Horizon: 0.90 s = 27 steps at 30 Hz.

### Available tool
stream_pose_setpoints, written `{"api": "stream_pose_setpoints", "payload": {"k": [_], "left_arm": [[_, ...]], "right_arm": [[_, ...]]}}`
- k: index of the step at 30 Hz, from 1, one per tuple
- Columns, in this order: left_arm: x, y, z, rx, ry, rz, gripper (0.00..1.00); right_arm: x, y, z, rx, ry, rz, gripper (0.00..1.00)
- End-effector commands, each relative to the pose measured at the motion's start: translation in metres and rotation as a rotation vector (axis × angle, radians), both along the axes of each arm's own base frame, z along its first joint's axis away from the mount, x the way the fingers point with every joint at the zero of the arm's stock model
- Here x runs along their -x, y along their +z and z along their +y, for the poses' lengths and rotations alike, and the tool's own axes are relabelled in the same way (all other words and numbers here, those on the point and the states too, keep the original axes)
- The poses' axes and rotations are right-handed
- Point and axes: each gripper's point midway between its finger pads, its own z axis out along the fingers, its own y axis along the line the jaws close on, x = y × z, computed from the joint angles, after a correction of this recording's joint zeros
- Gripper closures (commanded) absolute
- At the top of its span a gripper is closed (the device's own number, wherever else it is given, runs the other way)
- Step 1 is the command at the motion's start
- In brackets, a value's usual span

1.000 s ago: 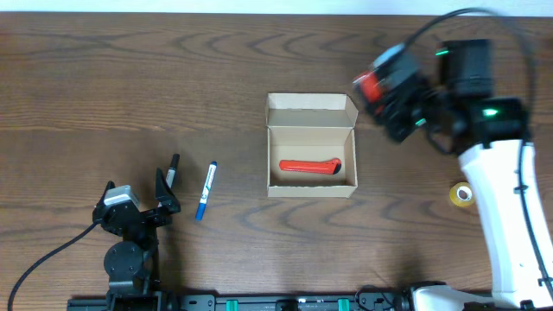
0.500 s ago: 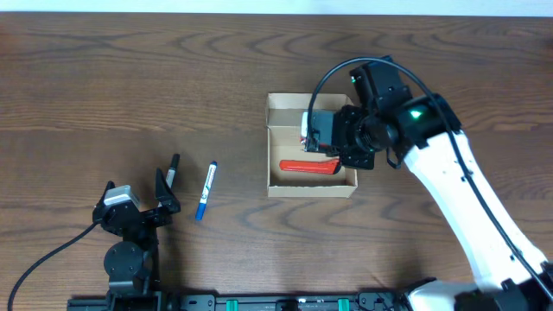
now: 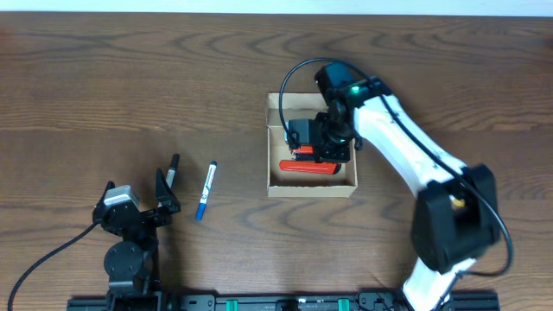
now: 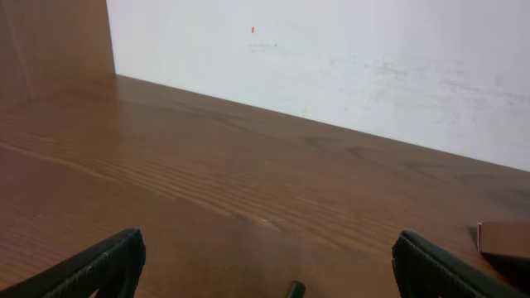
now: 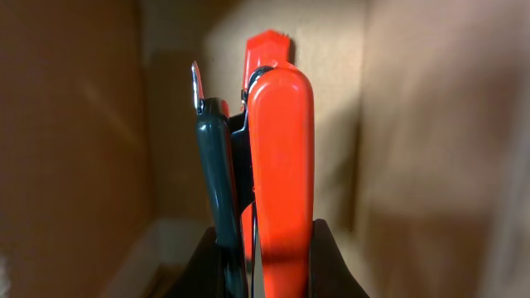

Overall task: Pack container
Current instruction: 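Carry the stapler into the box and open the right gripper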

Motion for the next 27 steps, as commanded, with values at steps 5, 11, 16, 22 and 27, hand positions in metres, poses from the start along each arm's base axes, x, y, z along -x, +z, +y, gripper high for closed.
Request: {"api": "stream_pose_setpoints", "payload": {"k": [5,11,16,22,27], "left_arm": [[0.001,-0.018,0.002,0.006,0.011,0.052,0.05],[0.001,-0.018,0.002,0.006,0.011,0.052,0.04],[0.001,-0.018,0.002,0.006,0.011,0.052,0.05],[0.001,-0.018,0.002,0.006,0.011,0.052,0.05],[0.001,-0.018,0.002,0.006,0.011,0.052,0.04]], "right_arm": [[0.007,-0.033,0.003,0.027,0.026,0.083,0.99],[0.008,-0.037,0.002,0.031,0.022,0.093,0.86],[0.007,-0.037,0.002,0.031,0.012,0.094,0.72],[0.007,-0.031,0.003,0.023,0.011,0.085,0.71],[0.004,-0.007,0.006,-0.008,0.013,0.029,0.71]]}}
